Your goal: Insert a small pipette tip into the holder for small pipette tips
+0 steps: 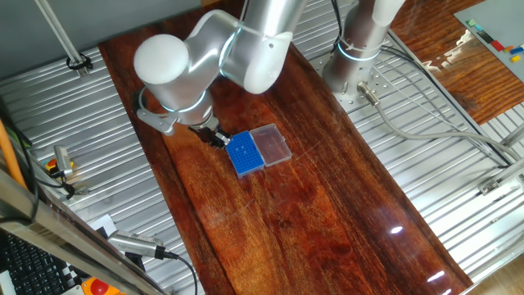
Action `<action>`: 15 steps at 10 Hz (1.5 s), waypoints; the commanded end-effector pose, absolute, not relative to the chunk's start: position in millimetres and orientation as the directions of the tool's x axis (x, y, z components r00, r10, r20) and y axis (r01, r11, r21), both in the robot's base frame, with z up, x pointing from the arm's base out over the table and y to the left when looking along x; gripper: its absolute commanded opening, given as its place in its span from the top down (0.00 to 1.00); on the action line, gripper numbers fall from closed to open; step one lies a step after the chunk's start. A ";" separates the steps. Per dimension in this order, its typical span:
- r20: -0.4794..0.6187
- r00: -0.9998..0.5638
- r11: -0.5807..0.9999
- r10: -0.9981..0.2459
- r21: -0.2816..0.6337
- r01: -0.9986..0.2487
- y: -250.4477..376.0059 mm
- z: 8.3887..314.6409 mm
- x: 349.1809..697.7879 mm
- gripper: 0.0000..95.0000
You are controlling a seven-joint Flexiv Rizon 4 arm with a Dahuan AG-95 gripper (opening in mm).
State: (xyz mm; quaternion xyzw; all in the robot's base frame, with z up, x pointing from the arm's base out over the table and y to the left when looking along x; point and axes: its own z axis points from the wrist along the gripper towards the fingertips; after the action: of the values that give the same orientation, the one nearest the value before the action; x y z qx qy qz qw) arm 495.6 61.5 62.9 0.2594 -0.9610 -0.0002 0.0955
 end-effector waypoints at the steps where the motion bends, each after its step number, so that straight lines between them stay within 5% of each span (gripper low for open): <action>1: 0.173 -0.863 0.879 -0.475 0.044 -0.475 60.7 63.6 493.8 1.00; 15: 0.235 -0.855 0.881 -0.463 0.020 -0.472 57.2 93.6 474.7 1.00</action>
State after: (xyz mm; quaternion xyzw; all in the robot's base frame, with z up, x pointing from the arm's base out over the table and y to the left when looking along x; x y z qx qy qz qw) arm 468.8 55.1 96.4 0.2445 -0.9622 0.0205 0.1180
